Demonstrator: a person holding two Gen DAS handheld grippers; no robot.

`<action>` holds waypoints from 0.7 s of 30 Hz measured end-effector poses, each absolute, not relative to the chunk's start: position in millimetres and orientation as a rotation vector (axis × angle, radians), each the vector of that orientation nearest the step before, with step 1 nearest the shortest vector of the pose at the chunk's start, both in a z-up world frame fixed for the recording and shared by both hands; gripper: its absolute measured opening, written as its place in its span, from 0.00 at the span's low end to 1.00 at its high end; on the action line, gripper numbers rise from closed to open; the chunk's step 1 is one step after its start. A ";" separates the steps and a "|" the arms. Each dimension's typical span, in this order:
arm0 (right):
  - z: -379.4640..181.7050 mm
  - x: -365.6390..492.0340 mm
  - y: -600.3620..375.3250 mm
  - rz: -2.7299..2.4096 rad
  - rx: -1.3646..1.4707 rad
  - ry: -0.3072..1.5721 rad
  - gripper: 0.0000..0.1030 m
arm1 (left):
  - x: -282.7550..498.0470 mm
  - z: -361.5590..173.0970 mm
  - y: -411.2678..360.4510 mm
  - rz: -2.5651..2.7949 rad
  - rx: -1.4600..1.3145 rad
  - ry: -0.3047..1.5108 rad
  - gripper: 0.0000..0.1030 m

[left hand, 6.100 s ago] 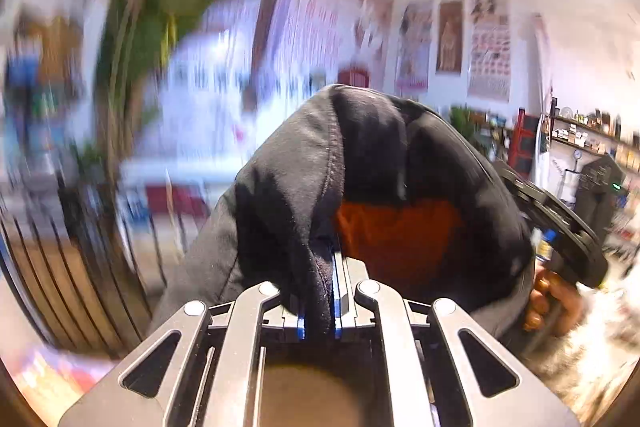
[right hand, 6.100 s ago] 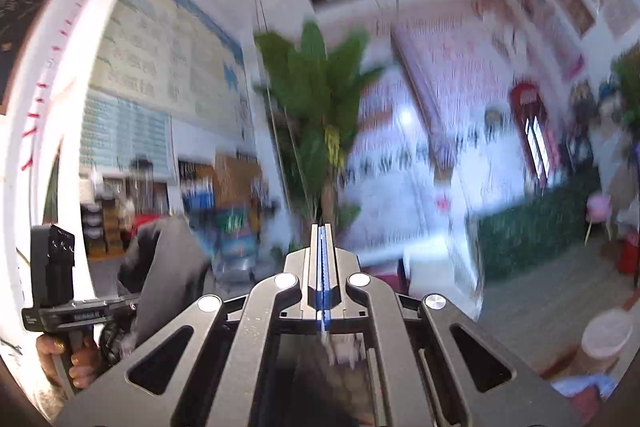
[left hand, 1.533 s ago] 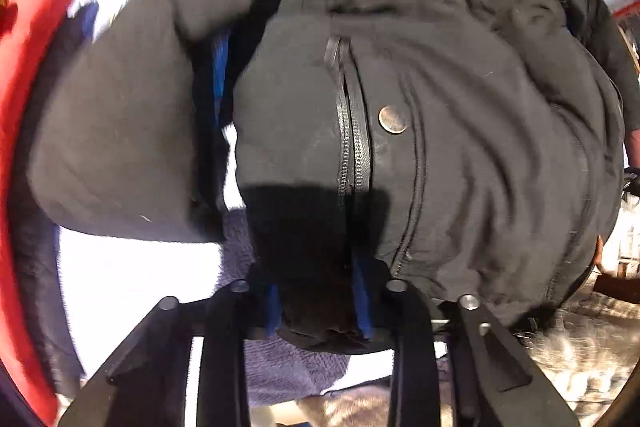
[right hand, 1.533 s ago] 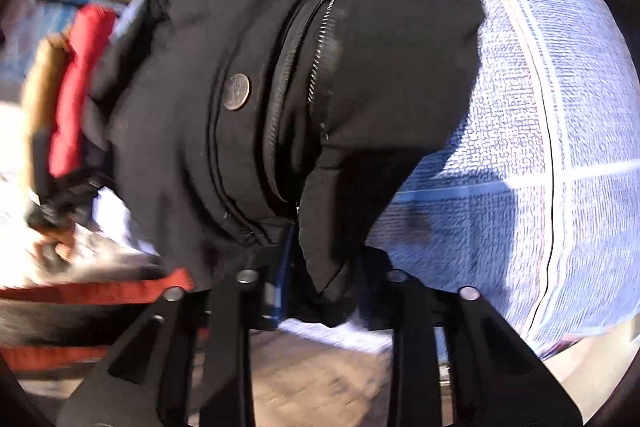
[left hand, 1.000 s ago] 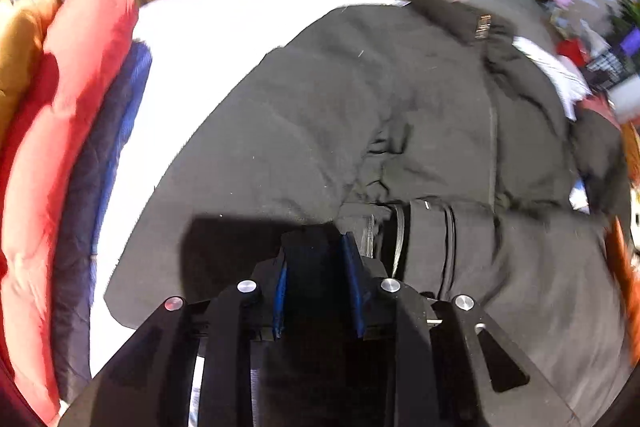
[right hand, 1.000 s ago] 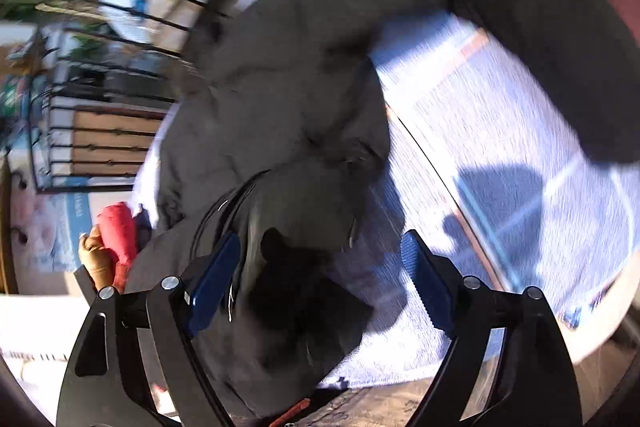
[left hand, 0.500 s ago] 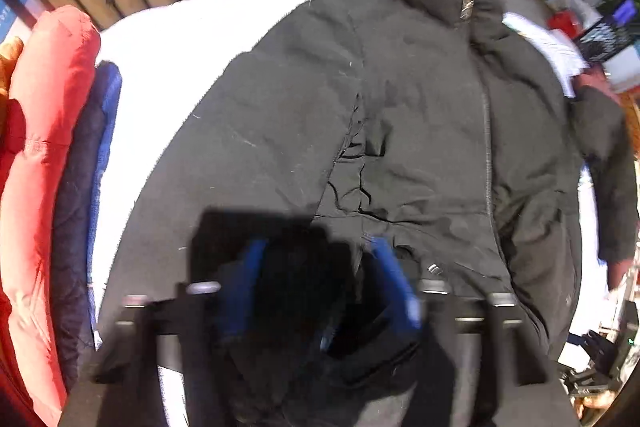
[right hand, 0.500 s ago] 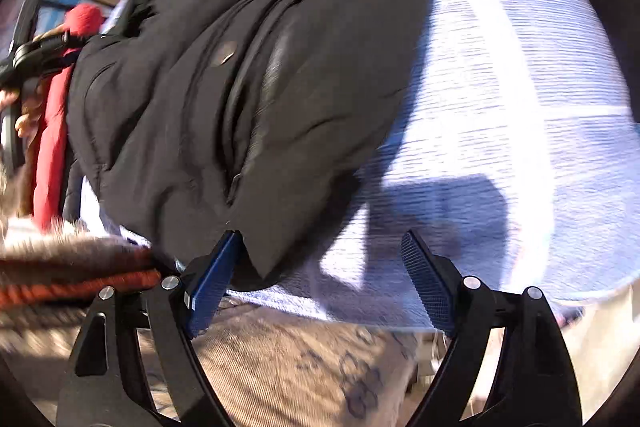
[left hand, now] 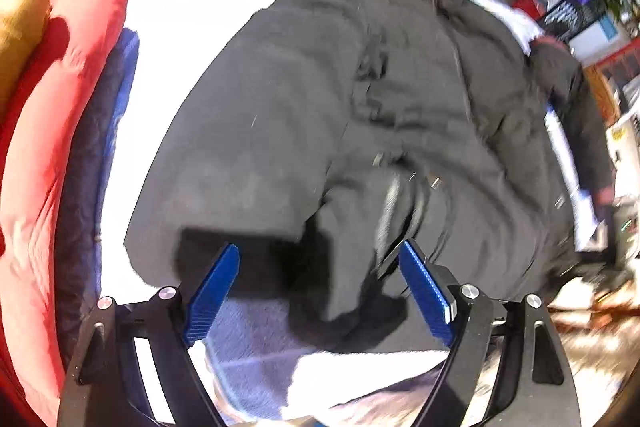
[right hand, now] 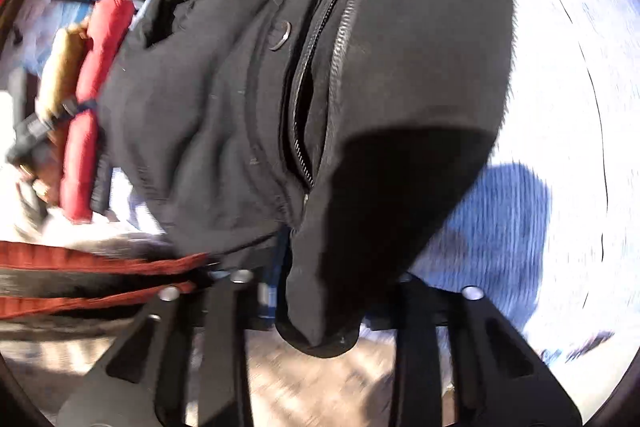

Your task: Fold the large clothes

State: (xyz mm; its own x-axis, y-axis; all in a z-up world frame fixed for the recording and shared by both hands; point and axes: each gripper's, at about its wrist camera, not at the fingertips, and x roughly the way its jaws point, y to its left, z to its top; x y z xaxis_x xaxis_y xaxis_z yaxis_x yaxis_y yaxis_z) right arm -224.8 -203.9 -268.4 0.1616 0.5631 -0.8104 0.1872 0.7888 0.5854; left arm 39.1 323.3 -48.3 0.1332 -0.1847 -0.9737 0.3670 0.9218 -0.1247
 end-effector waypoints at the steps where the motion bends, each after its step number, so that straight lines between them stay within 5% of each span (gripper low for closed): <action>1: -261.1 -228.2 -207.4 0.305 0.688 1.404 0.23 | 33.5 -55.2 327.1 -0.400 0.169 1.394 0.79; 10: -198.3 -243.0 -233.4 0.287 0.622 1.526 0.21 | -13.2 -108.9 308.1 -0.491 0.158 1.535 0.81; 15: -245.5 -229.4 -234.9 0.054 0.557 1.636 0.45 | -17.6 -125.5 298.0 -0.481 0.036 1.557 0.81; 16: -251.8 -227.8 -234.6 0.035 0.600 1.635 0.46 | -17.9 -127.2 294.0 -0.479 0.034 1.558 0.75; 18: -255.9 -225.8 -231.9 0.043 0.649 1.607 0.60 | -18.1 -126.1 283.0 -0.523 0.028 1.554 0.46; 21: -251.9 -229.6 -231.5 0.047 0.681 1.571 0.60 | -18.1 -111.9 269.6 -0.556 0.070 1.558 0.25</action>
State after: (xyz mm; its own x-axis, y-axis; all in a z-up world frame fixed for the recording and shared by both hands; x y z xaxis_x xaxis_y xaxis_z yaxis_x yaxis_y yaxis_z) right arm -229.6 -231.5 -251.9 0.0386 0.4438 -0.8953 0.3893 0.8185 0.4225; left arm -18.1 269.6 -111.9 -0.0827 -0.2918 -0.9529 0.3779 0.8756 -0.3010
